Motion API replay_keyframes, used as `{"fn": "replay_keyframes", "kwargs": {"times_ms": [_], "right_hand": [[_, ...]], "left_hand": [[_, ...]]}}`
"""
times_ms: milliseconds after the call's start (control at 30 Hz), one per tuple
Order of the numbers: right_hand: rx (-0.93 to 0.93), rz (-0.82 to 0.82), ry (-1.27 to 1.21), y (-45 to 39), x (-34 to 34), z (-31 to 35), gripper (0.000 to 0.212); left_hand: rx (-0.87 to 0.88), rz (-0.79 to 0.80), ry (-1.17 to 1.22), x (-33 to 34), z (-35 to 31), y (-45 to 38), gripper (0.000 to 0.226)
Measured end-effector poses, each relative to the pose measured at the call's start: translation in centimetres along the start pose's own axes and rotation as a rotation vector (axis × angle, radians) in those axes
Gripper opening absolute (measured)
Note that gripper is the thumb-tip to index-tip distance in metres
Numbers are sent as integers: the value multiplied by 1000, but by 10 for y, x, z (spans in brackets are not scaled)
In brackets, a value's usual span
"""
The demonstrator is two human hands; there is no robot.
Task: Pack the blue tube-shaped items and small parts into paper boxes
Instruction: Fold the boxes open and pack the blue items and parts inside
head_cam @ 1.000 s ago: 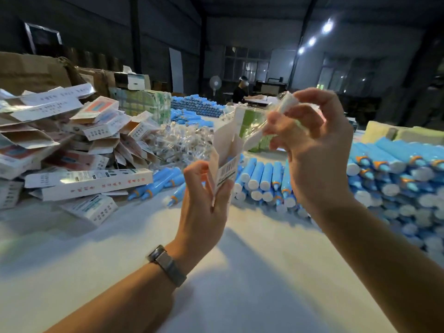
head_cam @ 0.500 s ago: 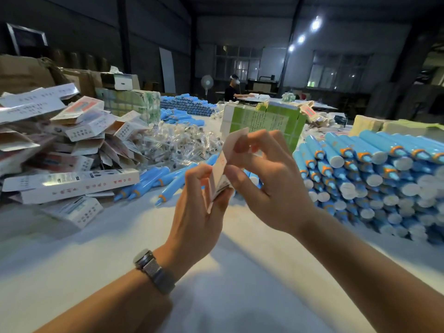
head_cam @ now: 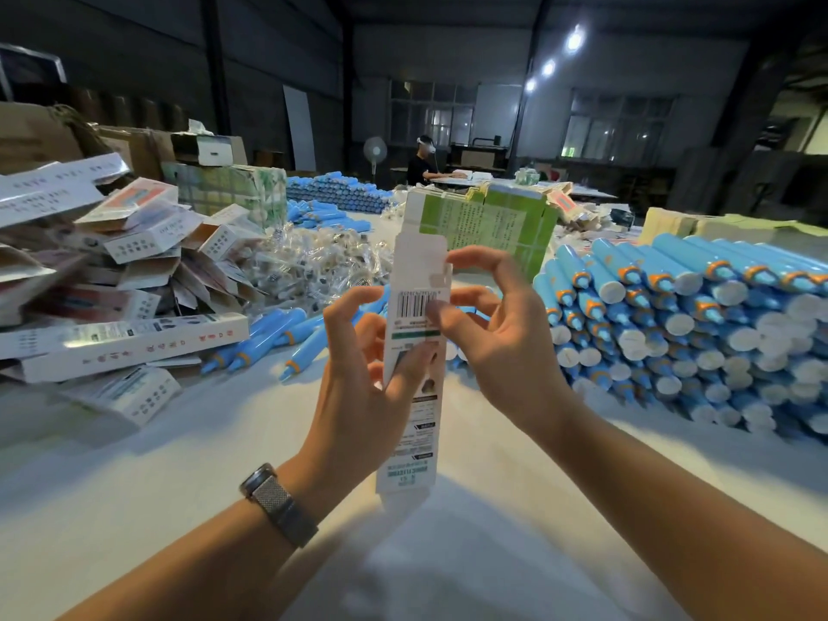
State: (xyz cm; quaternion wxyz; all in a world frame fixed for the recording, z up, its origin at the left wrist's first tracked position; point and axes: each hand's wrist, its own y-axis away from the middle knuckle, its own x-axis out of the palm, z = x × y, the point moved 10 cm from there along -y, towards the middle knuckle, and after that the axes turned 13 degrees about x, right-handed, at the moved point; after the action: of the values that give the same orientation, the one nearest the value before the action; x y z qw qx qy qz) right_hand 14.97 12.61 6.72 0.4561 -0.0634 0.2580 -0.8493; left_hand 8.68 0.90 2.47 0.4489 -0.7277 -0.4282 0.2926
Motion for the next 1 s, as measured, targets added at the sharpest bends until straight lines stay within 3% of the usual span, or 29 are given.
{"fn": "replay_keyframes", "kwargs": {"times_ms": [200, 567, 800, 1000], "right_hand": [[61, -1, -76, 7, 0, -7, 32], [-94, 39, -41, 34, -13, 18, 21], [-110, 71, -106, 39, -14, 20, 18], [-192, 54, 9, 40, -13, 28, 21]], "left_hand": [[-21, 20, 18, 1, -8, -1, 59], [70, 80, 207, 18, -29, 5, 44], [181, 150, 197, 25, -39, 6, 43], [159, 88, 148, 16, -35, 9, 45]]}}
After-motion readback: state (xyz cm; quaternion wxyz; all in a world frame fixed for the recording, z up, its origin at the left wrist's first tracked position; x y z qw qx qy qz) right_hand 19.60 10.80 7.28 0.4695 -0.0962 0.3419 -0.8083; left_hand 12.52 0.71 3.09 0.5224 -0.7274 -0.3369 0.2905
